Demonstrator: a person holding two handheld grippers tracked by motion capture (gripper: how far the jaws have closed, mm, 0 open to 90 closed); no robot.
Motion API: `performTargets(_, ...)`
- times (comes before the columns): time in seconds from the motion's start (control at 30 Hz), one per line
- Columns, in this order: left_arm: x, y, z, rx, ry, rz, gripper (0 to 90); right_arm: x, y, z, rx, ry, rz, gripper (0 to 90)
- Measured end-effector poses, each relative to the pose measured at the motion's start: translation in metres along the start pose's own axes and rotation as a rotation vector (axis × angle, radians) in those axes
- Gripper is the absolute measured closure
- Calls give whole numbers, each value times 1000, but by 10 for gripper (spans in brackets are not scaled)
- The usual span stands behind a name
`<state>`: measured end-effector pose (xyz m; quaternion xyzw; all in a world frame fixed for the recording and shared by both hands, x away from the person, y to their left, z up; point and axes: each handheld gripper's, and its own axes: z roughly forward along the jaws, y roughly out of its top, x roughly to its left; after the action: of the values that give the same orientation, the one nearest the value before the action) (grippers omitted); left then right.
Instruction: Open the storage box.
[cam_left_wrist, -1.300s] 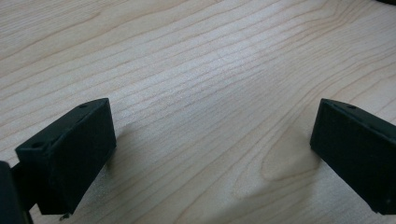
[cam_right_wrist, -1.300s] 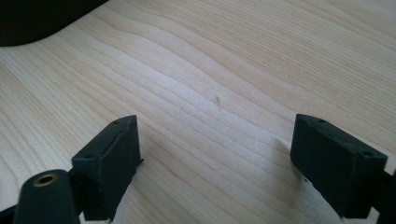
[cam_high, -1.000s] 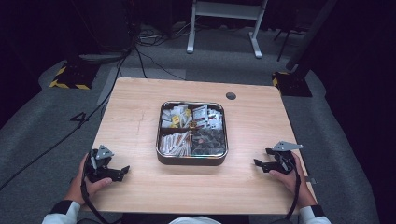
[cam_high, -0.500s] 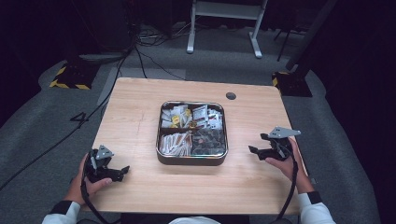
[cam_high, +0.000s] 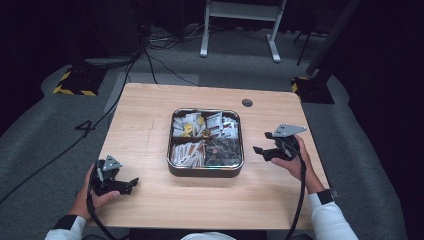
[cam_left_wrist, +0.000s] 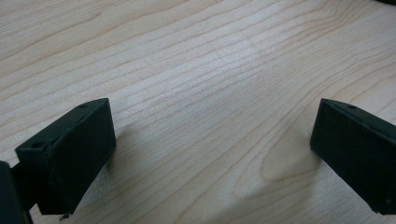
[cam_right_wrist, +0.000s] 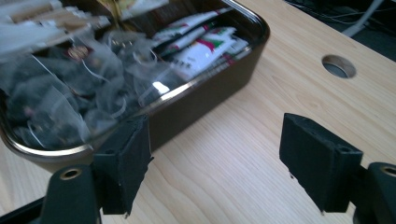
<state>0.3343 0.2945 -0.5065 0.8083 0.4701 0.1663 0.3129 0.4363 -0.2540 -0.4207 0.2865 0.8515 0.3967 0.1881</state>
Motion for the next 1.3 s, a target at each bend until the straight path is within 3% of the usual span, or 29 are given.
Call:
performTargets(0.43, 0, 0, 0, -4, 2, 0, 4, 10, 36, 19, -27, 50, -26, 261)
performTargets(0.83, 0, 0, 0, -4, 2, 0, 4, 22, 63, 45, 2, 81, -70, 261)
performTargets(1.3, 0, 0, 0, -4, 2, -1, 4, 34, 83, 78, 44, 121, -101, 264)
